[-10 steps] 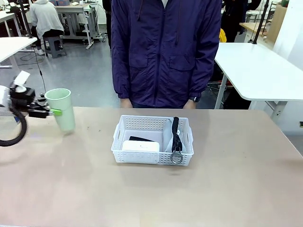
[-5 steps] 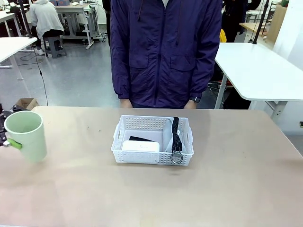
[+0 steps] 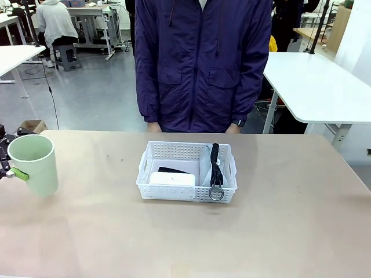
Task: Efficiently arrange items inside the basket to fit them all.
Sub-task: Pick up the Reusable plastic cup and place it inside the Organizing basket.
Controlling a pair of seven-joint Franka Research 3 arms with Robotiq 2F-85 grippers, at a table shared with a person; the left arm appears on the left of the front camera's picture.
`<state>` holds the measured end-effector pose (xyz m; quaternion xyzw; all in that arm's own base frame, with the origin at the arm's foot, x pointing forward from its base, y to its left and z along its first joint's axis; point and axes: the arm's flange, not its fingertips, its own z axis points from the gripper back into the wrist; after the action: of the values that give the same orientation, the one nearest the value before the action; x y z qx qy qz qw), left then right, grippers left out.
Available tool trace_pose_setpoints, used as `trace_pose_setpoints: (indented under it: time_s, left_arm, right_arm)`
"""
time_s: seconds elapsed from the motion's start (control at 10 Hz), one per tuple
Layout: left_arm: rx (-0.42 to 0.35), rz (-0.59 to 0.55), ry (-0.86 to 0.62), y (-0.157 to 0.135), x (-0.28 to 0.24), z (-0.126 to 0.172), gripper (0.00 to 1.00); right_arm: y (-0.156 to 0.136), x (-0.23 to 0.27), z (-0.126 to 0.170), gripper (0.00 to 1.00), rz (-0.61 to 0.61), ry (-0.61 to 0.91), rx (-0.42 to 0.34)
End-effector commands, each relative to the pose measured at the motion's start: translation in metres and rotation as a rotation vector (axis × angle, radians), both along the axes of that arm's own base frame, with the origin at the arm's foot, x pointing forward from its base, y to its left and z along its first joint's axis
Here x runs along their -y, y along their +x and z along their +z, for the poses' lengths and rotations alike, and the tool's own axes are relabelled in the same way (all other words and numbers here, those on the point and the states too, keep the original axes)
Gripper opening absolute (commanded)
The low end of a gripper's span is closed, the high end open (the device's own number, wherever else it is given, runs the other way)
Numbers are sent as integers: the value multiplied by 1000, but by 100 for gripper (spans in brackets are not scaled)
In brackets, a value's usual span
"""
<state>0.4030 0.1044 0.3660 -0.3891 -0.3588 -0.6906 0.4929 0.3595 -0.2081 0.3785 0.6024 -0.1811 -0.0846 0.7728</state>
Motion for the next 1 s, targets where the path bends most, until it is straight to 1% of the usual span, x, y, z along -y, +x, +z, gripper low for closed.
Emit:
trace_pose_setpoints:
  time_s: [0.0, 0.1, 0.2, 0.3, 0.4, 0.5, 0.6, 0.7, 0.8, 0.9]
  left_arm:
    - [0, 2, -2, -2, 0, 0, 88]
    - [-31, 111, 32, -7, 25, 10, 88]
    - [-29, 167, 100, -11, 67, 46, 88]
    - [-3, 138, 157, -13, 122, 91, 88]
    - [-14, 123, 246, -5, 165, 116, 88]
    - [-7, 95, 306, 9, 201, 132, 88]
    - [-16, 97, 397, 27, 233, 146, 88]
    - [-29, 94, 531, 48, 271, 160, 88]
    - [-56, 90, 654, 65, 304, 167, 88]
    - [-79, 103, 776, 81, 334, 167, 88]
  right_arm:
    - [-3, -1, 3, 100, -3, -12, -23]
    - [-3, -1, 3, 100, -3, -12, -23]
    - [-3, -1, 3, 100, -3, -12, -23]
    - [-3, -1, 3, 100, -3, -12, -23]
    - [-3, -1, 3, 100, -3, -12, -23]
    - [-3, -1, 3, 100, -3, -12, -23]
    - [-3, -1, 3, 100, -3, -12, -23]
    - [-3, -1, 3, 100, -3, -12, -23]
    - [-3, -1, 3, 100, -3, -12, -23]
    - [-3, -1, 3, 100, -3, -12, -23]
